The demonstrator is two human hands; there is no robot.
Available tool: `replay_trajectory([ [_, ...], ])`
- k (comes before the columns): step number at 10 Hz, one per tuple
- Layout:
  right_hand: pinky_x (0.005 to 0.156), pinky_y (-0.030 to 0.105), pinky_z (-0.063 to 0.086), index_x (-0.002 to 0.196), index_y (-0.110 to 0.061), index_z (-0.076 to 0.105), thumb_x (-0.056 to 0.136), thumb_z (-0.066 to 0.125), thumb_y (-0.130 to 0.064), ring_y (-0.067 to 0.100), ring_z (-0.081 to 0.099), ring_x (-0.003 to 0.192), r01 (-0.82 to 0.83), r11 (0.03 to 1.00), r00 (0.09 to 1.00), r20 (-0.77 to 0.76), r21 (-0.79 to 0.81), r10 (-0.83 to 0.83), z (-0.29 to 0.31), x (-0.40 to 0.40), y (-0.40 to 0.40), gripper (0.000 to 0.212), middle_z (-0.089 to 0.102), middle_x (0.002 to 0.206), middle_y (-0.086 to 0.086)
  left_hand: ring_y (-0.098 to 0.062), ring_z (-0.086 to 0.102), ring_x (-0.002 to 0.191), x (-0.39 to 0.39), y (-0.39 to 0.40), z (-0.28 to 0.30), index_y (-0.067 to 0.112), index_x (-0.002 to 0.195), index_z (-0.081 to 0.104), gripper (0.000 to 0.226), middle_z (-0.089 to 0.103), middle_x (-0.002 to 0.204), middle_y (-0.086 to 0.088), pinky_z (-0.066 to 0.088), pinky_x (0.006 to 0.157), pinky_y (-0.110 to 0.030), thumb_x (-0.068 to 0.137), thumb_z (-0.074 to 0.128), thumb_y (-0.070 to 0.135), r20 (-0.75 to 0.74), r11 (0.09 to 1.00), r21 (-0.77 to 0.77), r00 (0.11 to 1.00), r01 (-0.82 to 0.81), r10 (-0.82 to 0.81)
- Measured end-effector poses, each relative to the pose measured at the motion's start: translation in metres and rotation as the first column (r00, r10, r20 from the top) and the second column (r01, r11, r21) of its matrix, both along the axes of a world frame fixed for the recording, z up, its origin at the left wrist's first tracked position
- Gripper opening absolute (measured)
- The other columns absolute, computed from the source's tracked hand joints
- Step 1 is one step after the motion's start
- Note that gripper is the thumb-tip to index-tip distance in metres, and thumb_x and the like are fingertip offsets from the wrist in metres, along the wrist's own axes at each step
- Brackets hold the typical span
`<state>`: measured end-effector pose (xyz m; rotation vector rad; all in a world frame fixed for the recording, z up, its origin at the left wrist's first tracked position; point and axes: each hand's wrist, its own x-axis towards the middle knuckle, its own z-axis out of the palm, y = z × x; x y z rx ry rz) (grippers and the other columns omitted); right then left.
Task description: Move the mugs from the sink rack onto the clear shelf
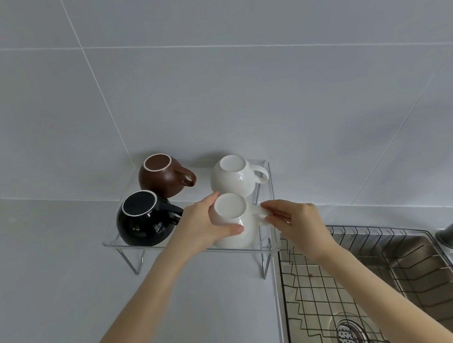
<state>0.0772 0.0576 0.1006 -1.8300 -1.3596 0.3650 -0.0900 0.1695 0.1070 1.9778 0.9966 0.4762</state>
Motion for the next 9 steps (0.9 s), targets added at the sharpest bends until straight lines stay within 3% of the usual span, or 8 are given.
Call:
replay_trajectory([
  [4,0.076,-0.006,0.038,0.108,-0.006,0.066,0.083,0.061,-0.002,0.006,0.054,0.101,0.058,0.993,0.996,0.056,0.102,-0.064,-0.017,-0.007,-0.005,0.025,0.074,0.100,0.009,-0.013,0.057,0.106,-0.002,0.001,-0.004,0.029,0.121,0.051,0.082,0.065,0.111,0.005,0.047,0.092,-0.029,0.047,0.079,0.048,0.010,0.999,-0.051,1.000,0.000,0.001],
  [5,0.083,0.010,0.048,0.109,-0.009,0.064,0.084,0.058,-0.003,0.012,0.066,0.092,0.042,0.995,0.998,0.045,0.087,-0.047,-0.018,-0.009,-0.005,0.026,0.074,0.101,0.005,-0.014,0.058,0.105,-0.002,0.001,-0.002,0.029,0.117,0.054,0.076,0.066,0.109,0.005,0.048,0.093,-0.033,0.047,0.077,0.047,-0.007,0.999,-0.048,1.000,0.010,-0.010],
  [6,0.084,0.020,0.048,0.114,-0.012,0.058,0.085,0.055,-0.004,0.019,0.064,0.100,0.030,0.997,0.998,0.057,0.064,-0.034,-0.020,-0.015,-0.008,0.030,0.070,0.108,0.004,-0.016,0.059,0.100,0.001,0.001,0.005,0.025,0.108,0.058,0.065,0.067,0.105,0.002,0.049,0.088,-0.033,0.049,0.077,0.043,-0.079,0.999,-0.027,0.996,0.030,-0.032],
  [7,0.079,0.010,0.036,0.120,-0.010,0.051,0.083,0.052,-0.003,0.020,0.059,0.105,0.030,1.000,0.998,0.058,0.010,-0.030,-0.022,-0.022,-0.011,0.037,0.064,0.115,0.006,-0.020,0.059,0.095,0.008,-0.001,0.015,0.019,0.101,0.061,0.049,0.067,0.102,-0.003,0.045,0.075,-0.028,0.058,0.079,0.031,-0.151,0.999,-0.013,0.987,0.045,-0.046],
  [8,0.077,0.012,0.032,0.122,-0.010,0.047,0.082,0.051,-0.003,0.022,0.055,0.104,0.006,0.999,0.999,0.046,-0.053,-0.004,-0.013,-0.022,-0.009,0.040,0.060,0.113,0.004,-0.022,0.058,0.101,0.010,-0.007,0.020,0.017,0.107,0.056,0.052,0.063,0.107,-0.004,0.043,0.076,-0.028,0.061,0.077,0.030,-0.206,0.999,0.019,0.978,0.040,-0.036],
  [9,0.092,0.019,0.035,0.133,-0.012,0.036,0.086,0.053,-0.010,0.023,0.047,0.121,-0.036,0.983,0.997,0.054,-0.177,0.047,0.009,-0.018,-0.014,0.051,0.050,0.133,0.008,-0.028,0.053,0.111,0.009,-0.020,0.025,0.018,0.131,0.033,0.080,0.051,0.127,-0.009,0.045,0.089,-0.039,0.063,0.074,0.032,-0.203,0.987,0.161,0.979,0.020,0.013],
])
